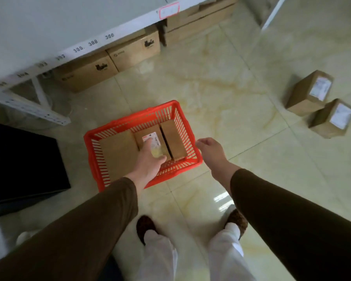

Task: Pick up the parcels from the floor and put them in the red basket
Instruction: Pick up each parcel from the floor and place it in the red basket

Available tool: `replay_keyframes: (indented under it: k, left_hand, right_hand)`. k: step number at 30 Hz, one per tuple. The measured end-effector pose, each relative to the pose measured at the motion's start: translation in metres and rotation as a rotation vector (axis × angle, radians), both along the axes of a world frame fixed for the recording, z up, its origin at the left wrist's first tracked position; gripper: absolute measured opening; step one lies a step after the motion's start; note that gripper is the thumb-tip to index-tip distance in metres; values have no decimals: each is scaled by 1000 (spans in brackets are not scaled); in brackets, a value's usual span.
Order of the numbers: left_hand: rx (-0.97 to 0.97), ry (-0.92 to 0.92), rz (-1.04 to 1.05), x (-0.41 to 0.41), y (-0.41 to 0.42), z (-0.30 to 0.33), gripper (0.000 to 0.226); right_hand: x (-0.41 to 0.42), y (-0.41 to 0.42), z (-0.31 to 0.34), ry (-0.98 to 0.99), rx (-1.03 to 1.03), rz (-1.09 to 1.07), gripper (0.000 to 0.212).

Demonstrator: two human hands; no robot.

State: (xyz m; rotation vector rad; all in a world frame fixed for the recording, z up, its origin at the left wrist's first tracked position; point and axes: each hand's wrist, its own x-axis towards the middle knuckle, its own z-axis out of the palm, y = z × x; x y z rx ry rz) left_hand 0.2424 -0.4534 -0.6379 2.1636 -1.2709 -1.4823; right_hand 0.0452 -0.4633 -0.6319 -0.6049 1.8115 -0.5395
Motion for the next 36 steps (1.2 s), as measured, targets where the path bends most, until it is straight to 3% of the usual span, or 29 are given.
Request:
replay_keyframes:
  k: [11,27,36]
  left_hand:
    - [-18,-14,-137,-234,-18,27,76]
    - [-14,-65,-369,-444,-76,40,71]
    - [23,-26,-339,-590,-85,11,70]
  right_hand:
    - [-239,16,28,-3,3,-132,22]
    - [-437,-8,31,-32,-9,-325,17]
    - [-577,-28,9,-33,0,-289,21]
